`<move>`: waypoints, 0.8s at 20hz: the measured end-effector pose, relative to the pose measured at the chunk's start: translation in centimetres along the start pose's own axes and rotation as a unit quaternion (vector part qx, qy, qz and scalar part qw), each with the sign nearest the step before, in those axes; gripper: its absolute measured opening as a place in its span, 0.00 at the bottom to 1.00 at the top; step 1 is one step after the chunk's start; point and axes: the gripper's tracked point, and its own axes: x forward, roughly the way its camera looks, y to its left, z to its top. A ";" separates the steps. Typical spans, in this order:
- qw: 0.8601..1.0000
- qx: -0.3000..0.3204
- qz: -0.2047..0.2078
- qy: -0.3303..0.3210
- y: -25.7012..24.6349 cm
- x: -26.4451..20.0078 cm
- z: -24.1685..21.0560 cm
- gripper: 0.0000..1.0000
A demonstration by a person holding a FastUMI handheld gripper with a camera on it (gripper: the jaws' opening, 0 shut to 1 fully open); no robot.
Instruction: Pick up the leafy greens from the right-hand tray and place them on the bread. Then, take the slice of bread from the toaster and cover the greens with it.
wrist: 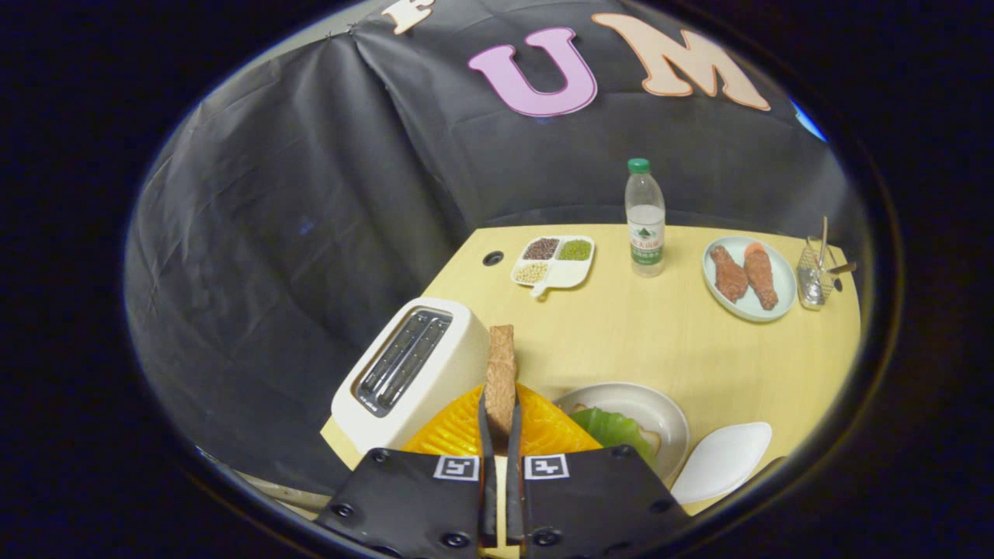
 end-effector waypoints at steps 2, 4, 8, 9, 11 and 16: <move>1.000 0.010 -0.004 0.004 -1.0 0.4 -0.7 0.07; 1.000 0.014 -0.016 0.010 -2.4 0.5 -1.8 0.07; 0.998 0.046 -0.020 0.028 -3.9 0.8 -4.2 0.08; 0.998 0.053 -0.022 0.031 -4.1 0.9 -4.6 0.07; 0.997 0.061 -0.036 0.038 -5.7 0.8 -5.6 0.07; 0.994 0.084 -0.051 0.044 -8.1 0.9 -7.4 0.10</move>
